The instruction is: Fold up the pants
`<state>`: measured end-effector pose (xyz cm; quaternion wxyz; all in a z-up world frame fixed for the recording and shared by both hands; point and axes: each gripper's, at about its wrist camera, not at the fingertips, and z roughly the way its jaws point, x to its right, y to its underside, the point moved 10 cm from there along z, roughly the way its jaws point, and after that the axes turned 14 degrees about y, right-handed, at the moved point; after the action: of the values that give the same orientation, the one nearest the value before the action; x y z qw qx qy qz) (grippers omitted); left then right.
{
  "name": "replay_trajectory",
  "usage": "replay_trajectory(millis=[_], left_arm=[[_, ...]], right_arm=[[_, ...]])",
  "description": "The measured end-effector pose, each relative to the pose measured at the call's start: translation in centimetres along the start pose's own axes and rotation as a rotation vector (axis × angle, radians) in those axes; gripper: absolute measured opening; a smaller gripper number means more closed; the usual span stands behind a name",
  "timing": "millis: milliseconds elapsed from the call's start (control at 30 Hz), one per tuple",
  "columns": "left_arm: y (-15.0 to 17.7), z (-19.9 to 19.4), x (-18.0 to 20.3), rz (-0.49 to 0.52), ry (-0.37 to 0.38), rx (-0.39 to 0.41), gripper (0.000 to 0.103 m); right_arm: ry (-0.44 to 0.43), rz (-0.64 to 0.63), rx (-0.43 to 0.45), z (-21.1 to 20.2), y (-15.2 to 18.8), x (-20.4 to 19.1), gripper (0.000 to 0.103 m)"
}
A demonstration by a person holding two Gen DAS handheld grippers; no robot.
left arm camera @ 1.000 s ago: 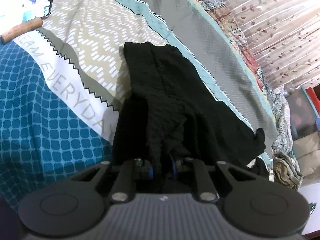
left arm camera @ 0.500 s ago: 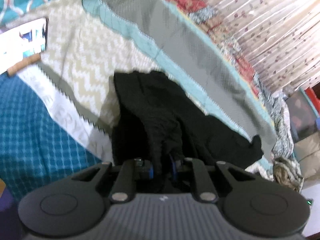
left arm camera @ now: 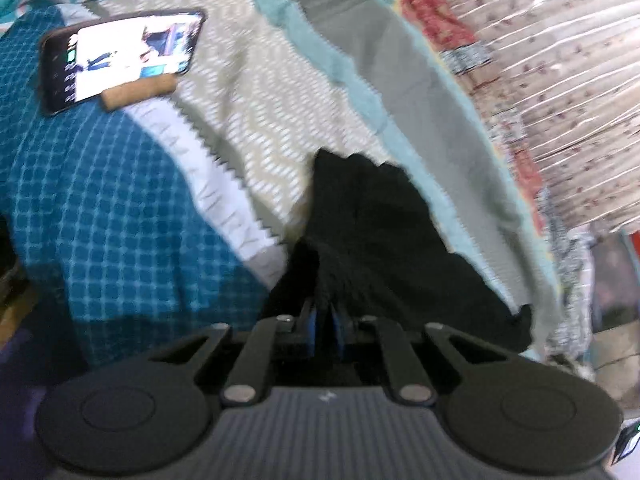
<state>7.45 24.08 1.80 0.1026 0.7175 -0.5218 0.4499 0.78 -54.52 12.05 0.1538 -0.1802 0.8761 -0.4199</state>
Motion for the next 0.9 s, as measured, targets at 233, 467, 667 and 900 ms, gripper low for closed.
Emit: replay_trajectory(millis=[233, 467, 667, 900], left_arm=[[0.6, 0.3, -1.6, 0.007, -0.044, -0.024, 0.016], [1.5, 1.8, -0.8, 0.068, -0.085, -0.065, 0.041], [2.3, 1.7, -1.3, 0.083, -0.143, -0.070, 0.011], [2.1, 1.1, -1.1, 0.109, -0.152, -0.072, 0.009]], right_arm=[[0.007, 0.132, -0.041, 1.2, 6.4, 5.6, 0.058], [0.005, 0.201, -0.174, 1.8, 12.8, 8.9, 0.052], [-0.035, 0.085, -0.243, 5.0, 14.1, 3.8, 0.021], [0.057, 0.152, 0.025, -0.5, 9.3, 8.1, 0.010]])
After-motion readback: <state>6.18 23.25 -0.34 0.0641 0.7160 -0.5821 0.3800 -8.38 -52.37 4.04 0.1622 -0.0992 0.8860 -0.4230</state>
